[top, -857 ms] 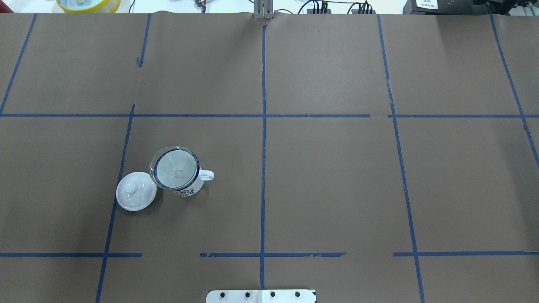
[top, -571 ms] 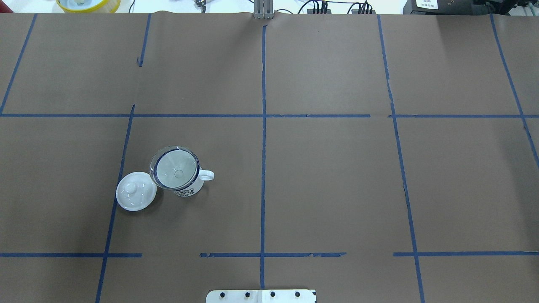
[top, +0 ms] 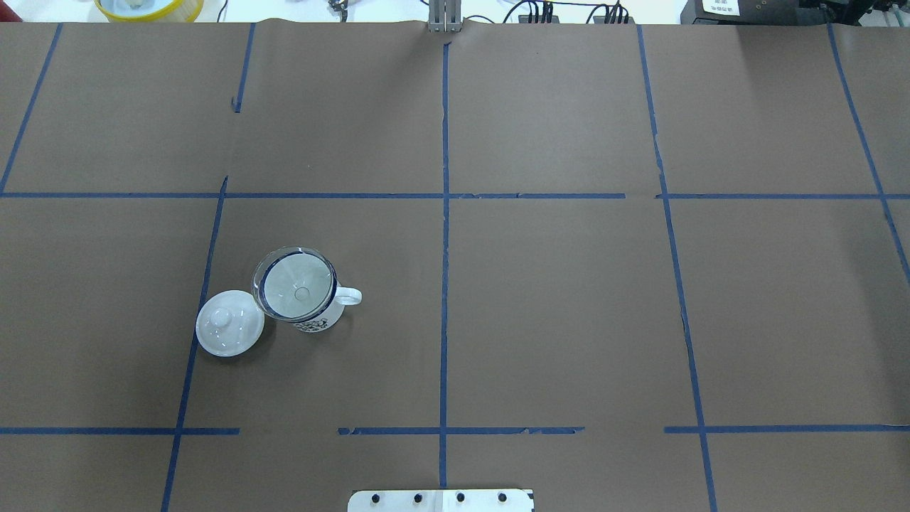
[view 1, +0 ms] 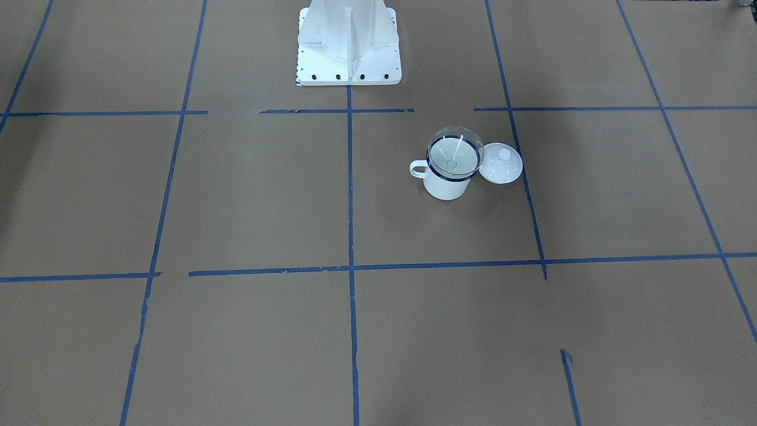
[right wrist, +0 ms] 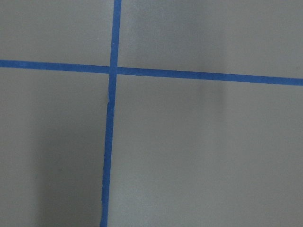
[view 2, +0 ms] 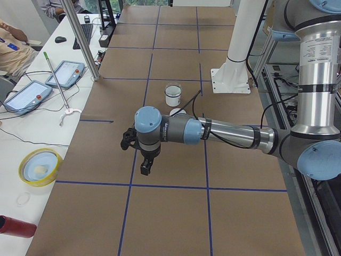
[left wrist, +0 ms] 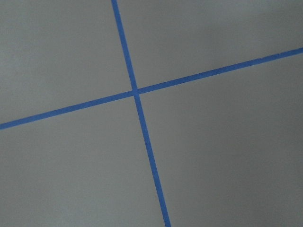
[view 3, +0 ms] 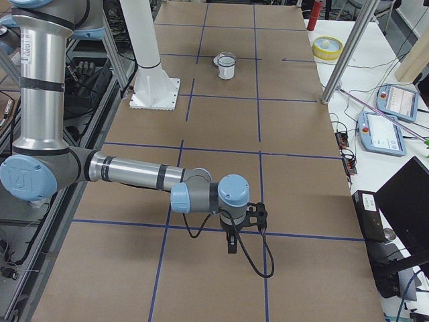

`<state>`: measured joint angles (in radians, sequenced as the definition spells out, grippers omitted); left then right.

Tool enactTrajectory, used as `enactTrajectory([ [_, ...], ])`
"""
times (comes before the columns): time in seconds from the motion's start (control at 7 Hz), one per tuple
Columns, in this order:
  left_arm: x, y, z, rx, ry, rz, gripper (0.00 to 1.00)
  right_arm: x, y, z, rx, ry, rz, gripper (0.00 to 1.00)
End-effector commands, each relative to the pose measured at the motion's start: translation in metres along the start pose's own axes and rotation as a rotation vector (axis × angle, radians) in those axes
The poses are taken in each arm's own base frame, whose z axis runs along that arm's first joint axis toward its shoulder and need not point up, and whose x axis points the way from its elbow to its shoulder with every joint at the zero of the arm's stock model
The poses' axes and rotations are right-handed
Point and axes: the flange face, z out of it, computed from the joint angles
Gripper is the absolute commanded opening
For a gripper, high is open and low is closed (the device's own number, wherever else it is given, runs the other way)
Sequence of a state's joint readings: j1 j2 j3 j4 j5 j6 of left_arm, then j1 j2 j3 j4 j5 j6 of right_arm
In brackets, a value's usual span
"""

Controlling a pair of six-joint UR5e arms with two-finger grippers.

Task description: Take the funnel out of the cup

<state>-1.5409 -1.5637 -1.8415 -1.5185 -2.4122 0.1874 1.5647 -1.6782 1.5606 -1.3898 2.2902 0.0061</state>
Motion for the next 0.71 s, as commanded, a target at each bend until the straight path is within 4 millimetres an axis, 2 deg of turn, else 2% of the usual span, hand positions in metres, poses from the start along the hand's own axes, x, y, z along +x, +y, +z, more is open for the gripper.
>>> enactTrajectory([
  [0.0, 0.077, -0.080, -0.037, 0.095, 0.006, 0.190, 1.00, 0.000, 0.000, 0.000, 0.000, 0.000, 0.000, 1.00],
  [0.14, 0.106, -0.110, -0.050, 0.129, 0.013, 0.191, 1.00, 0.000, 0.000, 0.000, 0.000, 0.000, 0.000, 1.00],
  [0.29, 0.138, -0.141, -0.046, 0.134, 0.046, 0.043, 1.00, 0.000, 0.000, 0.000, 0.000, 0.000, 0.000, 1.00],
  [0.43, 0.185, -0.158, -0.041, 0.188, 0.033, -0.035, 1.00, 0.000, 0.000, 0.000, 0.000, 0.000, 0.000, 1.00],
  [0.57, 0.220, -0.163, -0.025, 0.262, 0.046, 0.022, 1.00, 0.000, 0.000, 0.000, 0.000, 0.000, 0.000, 1.00],
])
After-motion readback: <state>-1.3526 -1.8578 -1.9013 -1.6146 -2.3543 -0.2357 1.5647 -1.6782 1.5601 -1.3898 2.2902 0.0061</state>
